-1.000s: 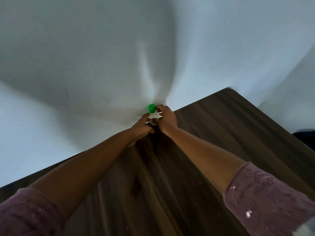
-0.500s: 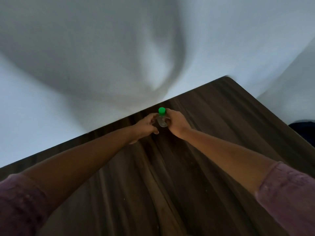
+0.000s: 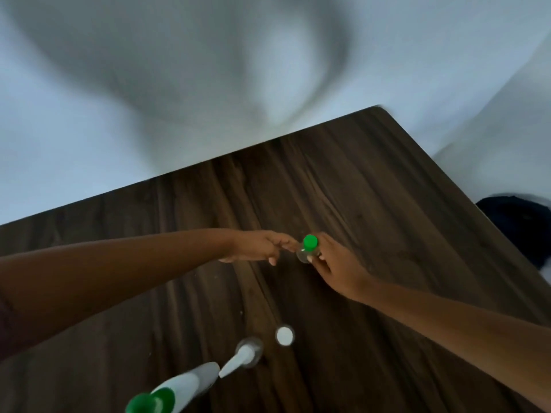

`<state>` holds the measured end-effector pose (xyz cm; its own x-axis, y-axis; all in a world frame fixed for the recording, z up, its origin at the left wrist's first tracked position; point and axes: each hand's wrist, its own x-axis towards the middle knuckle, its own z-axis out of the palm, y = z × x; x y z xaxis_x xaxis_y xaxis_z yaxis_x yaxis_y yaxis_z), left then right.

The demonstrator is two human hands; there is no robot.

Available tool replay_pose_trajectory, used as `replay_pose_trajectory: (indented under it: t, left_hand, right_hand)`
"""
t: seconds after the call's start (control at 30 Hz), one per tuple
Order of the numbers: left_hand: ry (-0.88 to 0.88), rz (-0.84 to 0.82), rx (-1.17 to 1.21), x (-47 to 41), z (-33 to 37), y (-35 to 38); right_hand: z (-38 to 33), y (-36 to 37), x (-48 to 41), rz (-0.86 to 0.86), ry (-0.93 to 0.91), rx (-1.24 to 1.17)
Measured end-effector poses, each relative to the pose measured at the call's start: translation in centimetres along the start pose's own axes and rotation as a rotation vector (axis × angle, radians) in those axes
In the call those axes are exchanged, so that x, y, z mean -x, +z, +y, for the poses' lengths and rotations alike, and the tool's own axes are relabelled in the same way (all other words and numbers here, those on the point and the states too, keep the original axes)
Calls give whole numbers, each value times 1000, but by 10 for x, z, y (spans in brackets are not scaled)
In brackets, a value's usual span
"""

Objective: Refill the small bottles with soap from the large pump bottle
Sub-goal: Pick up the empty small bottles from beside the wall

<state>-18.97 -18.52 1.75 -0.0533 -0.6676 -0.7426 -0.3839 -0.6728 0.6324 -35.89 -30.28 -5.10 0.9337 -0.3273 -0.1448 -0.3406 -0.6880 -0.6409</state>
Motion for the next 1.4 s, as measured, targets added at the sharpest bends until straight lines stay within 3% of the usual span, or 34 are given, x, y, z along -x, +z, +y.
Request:
replay_pose_trajectory:
  t: [0.23,0.5,0.7,0.8,0.93,1.2,1.3,1.4]
  left_hand:
    - [-15,-101,-124,11,7,22]
    - [7,-192,-187,2,-22,41]
    - [83,-95,-254,0,-43,25]
    - [178,167,-208,43,-59,14]
    - [286,525,121,127,-68,25]
    - [532,1343,590,191,-137,124]
    - [608,1511,757,170,-162,158]
    - [575,1617,847,146,-183,186]
  right_hand:
    - [6,15,46,6,-74,-66]
    - [23,60,87,92,-281,-122]
    - [28,74,88,206,-393,-114]
    - [28,78,90,280,-413,-110]
    - [27,86,97,357,-406,-134]
    - [21,108,108,468,-291,-193]
    - [21,117,110,542,-272,-239]
    - [22,121,111,553,-251,-254]
